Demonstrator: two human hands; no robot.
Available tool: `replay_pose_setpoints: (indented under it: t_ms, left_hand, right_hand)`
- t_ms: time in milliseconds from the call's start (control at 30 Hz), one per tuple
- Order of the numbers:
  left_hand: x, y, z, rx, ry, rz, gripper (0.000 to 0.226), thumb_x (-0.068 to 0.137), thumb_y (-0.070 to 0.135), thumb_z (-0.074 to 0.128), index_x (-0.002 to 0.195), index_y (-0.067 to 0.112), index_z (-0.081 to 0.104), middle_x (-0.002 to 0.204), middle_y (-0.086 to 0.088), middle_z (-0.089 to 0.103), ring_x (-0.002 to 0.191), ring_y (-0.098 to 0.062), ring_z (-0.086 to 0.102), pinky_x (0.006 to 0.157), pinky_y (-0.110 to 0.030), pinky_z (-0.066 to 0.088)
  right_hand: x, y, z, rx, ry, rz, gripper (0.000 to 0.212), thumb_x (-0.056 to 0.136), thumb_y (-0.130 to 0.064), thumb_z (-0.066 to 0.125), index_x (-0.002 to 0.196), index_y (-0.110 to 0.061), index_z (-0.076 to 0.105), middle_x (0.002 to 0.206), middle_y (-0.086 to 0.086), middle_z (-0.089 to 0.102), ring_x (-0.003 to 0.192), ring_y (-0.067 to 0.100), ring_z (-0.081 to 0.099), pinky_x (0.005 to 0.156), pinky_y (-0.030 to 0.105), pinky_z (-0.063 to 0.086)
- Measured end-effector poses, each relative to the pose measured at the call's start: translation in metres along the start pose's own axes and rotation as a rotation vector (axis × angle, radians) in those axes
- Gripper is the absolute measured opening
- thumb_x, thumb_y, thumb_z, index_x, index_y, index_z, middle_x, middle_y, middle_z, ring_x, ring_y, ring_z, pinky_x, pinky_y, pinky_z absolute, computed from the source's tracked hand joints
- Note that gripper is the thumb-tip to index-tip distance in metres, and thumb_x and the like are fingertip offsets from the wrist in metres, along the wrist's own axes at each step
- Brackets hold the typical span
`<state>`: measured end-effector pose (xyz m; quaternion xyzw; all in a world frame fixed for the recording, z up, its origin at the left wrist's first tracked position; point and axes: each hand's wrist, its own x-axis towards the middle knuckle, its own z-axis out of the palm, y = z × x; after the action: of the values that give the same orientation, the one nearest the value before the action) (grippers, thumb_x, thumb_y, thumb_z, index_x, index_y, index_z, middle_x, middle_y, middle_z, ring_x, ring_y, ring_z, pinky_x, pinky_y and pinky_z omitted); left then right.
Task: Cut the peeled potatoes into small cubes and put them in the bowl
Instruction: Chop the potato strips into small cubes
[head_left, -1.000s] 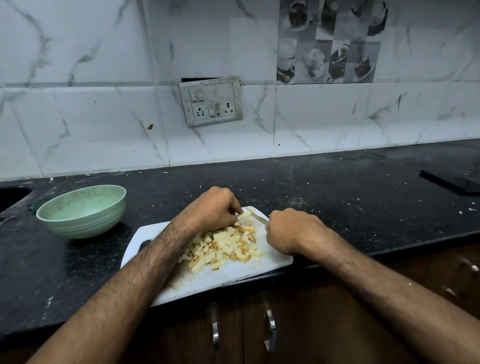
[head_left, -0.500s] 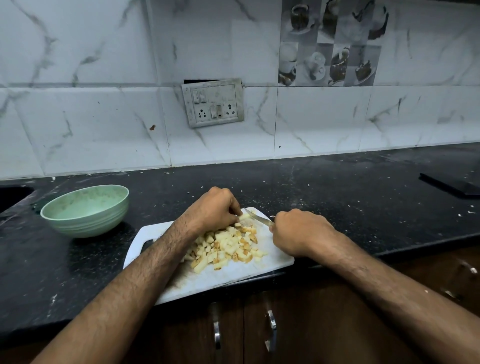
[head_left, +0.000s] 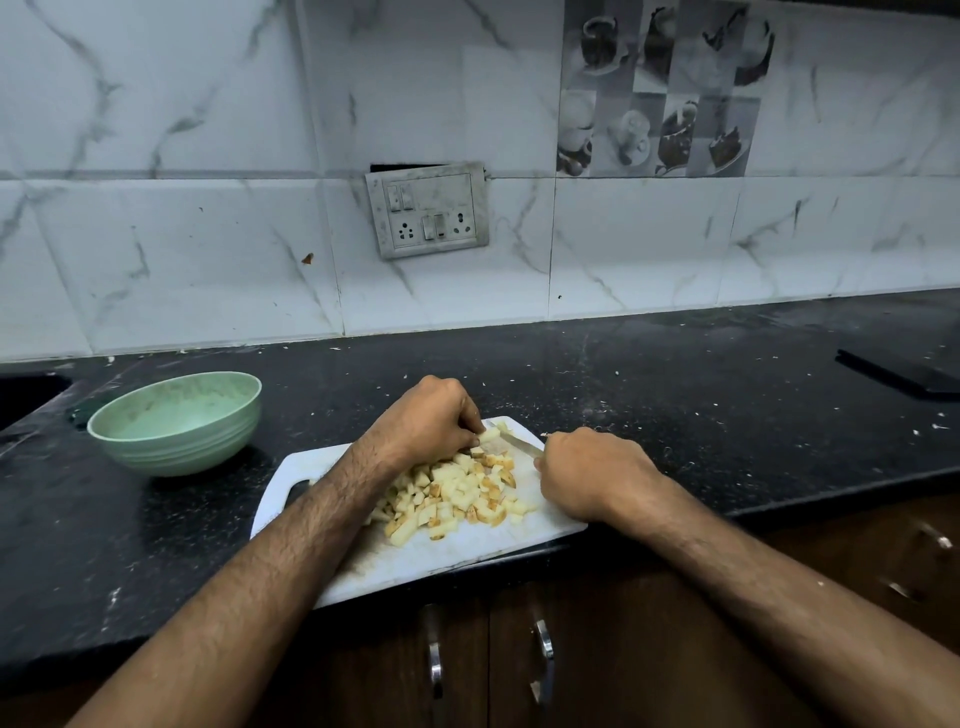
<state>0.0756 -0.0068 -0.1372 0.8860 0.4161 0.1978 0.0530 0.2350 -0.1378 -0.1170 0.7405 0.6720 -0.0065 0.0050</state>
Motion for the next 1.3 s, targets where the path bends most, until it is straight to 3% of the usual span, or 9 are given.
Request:
replay_pose_setpoints:
  t_ms: [67,167,333,533,700,1033,1167,1300]
  left_hand:
    - [0.000,-0.001,0.000,-0.036,0.004,-0.018,0.013,0.083,0.014,0.082,0.095,0.019,0.082,0.093,0.011,0.077,0.080,0.004,0.068,0.081,-0.024,0.059]
    - [-0.001,-0.002,0.000,-0.075,0.013,-0.033,0.012,0.080,0.015,0.085,0.090,0.020,0.082,0.085,0.013,0.077,0.074,0.006,0.068,0.079,-0.026,0.060]
    - [-0.002,0.000,-0.001,-0.093,0.010,-0.023,0.011,0.078,0.016,0.087,0.088,0.019,0.082,0.082,0.015,0.075,0.073,0.007,0.068,0.078,-0.023,0.060]
    - [-0.002,0.000,-0.002,-0.072,0.002,-0.007,0.009,0.079,0.015,0.086,0.086,0.018,0.082,0.081,0.016,0.074,0.074,0.005,0.068,0.079,-0.025,0.059]
    - [-0.003,0.000,-0.004,-0.089,-0.011,-0.021,0.010,0.080,0.012,0.085,0.087,0.018,0.082,0.079,0.016,0.074,0.072,0.006,0.069,0.077,-0.023,0.059]
    - [-0.004,0.002,-0.007,-0.165,-0.015,-0.059,0.010,0.078,0.006,0.085,0.079,0.014,0.079,0.069,0.013,0.073,0.068,0.004,0.070,0.069,-0.011,0.054]
    - [-0.005,0.001,-0.007,-0.161,-0.019,-0.037,0.011,0.077,0.005,0.085,0.076,0.014,0.079,0.069,0.013,0.073,0.068,0.005,0.070,0.070,-0.012,0.055]
    - [-0.004,0.001,-0.007,-0.149,-0.020,-0.018,0.010,0.078,0.005,0.085,0.076,0.013,0.080,0.071,0.012,0.074,0.068,0.005,0.070,0.072,-0.016,0.058]
  right_hand:
    - [-0.003,0.006,-0.004,0.020,0.008,0.001,0.026,0.101,-0.027,0.037,0.113,-0.014,0.056,0.117,0.006,0.062,0.100,0.028,0.059,0.075,0.037,0.039]
    - [-0.009,0.008,-0.010,0.030,0.022,-0.011,0.018,0.101,-0.028,0.037,0.102,-0.018,0.051,0.115,0.006,0.062,0.088,0.026,0.053,0.074,0.036,0.037]
    - [-0.009,0.002,-0.009,0.013,-0.006,-0.020,0.024,0.102,-0.029,0.037,0.110,-0.015,0.054,0.112,0.005,0.063,0.086,0.024,0.054,0.073,0.037,0.041]
    - [-0.008,-0.011,-0.007,-0.031,-0.024,-0.008,0.033,0.100,-0.024,0.036,0.126,-0.013,0.051,0.123,0.006,0.059,0.102,0.026,0.058,0.080,0.039,0.043]
    - [-0.006,-0.013,-0.002,-0.061,-0.015,-0.025,0.034,0.101,-0.027,0.035,0.128,-0.013,0.052,0.124,0.007,0.059,0.108,0.028,0.059,0.084,0.041,0.045]
    - [-0.015,0.008,-0.014,0.005,0.000,-0.039,0.030,0.103,-0.034,0.035,0.114,-0.015,0.055,0.113,0.006,0.061,0.085,0.024,0.050,0.074,0.037,0.039]
    - [-0.013,0.003,-0.011,-0.007,-0.027,-0.044,0.025,0.102,-0.032,0.037,0.110,-0.016,0.054,0.095,0.002,0.055,0.084,0.024,0.053,0.074,0.037,0.042]
    - [-0.006,-0.002,-0.011,0.018,-0.077,-0.035,0.027,0.101,-0.029,0.037,0.117,-0.014,0.053,0.114,0.005,0.061,0.089,0.025,0.054,0.079,0.040,0.044]
